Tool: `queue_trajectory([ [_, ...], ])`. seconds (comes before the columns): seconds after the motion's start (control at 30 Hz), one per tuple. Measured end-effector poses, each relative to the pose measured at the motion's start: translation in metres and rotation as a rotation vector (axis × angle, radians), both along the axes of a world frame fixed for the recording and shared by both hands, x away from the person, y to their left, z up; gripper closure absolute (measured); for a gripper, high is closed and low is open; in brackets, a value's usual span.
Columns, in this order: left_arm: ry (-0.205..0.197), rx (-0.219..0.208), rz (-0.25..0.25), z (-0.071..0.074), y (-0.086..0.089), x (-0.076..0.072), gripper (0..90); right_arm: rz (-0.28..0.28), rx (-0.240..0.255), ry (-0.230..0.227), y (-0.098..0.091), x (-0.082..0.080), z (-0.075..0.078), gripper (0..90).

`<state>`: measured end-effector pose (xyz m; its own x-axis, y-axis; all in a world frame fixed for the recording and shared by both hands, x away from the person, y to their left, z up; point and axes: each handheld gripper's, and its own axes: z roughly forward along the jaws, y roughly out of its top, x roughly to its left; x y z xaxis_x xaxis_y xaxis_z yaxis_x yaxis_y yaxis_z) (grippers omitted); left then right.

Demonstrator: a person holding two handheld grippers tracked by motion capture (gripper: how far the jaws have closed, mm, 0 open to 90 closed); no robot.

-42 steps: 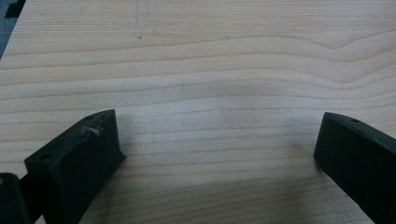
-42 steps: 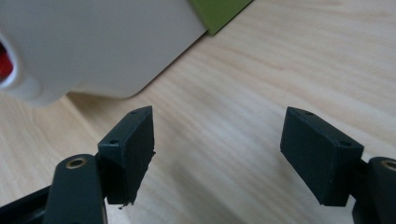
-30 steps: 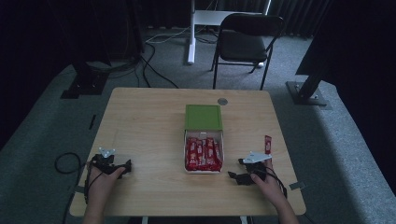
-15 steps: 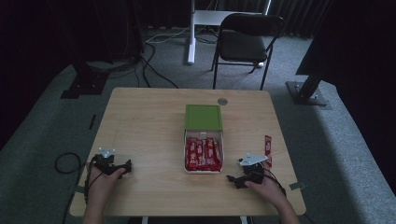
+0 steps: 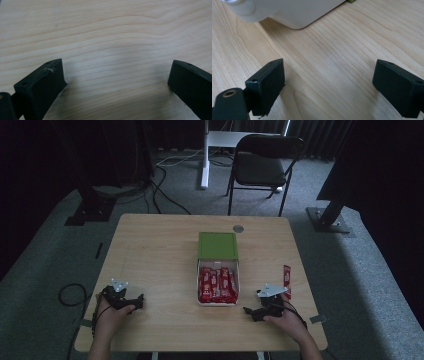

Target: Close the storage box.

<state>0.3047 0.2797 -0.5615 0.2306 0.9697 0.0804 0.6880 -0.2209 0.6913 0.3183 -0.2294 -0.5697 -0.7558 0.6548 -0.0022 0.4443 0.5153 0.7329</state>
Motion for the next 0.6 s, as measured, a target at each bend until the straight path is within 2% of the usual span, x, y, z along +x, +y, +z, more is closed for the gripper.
queue_trajectory([
  [0.1, -0.014, -0.036, -0.039, 0.002, -0.008, 0.0, 1.4, -0.002, 0.019, -0.007, 0.0, 0.0, 0.003, 10.5],
  [0.33, -0.034, -0.046, -0.117, 0.008, -0.026, -0.001, 1.4, -0.015, 0.06, -0.031, -0.001, 0.0, 0.015, 10.5],
  [0.43, -0.025, -0.04, -0.145, 0.009, -0.031, -0.001, 1.4, -0.019, 0.074, -0.041, -0.001, 0.0, 0.018, 10.5],
  [0.6, -0.029, -0.056, -0.211, 0.014, -0.042, -0.004, 1.4, -0.018, 0.081, -0.05, -0.002, -0.001, 0.024, 10.4],
])
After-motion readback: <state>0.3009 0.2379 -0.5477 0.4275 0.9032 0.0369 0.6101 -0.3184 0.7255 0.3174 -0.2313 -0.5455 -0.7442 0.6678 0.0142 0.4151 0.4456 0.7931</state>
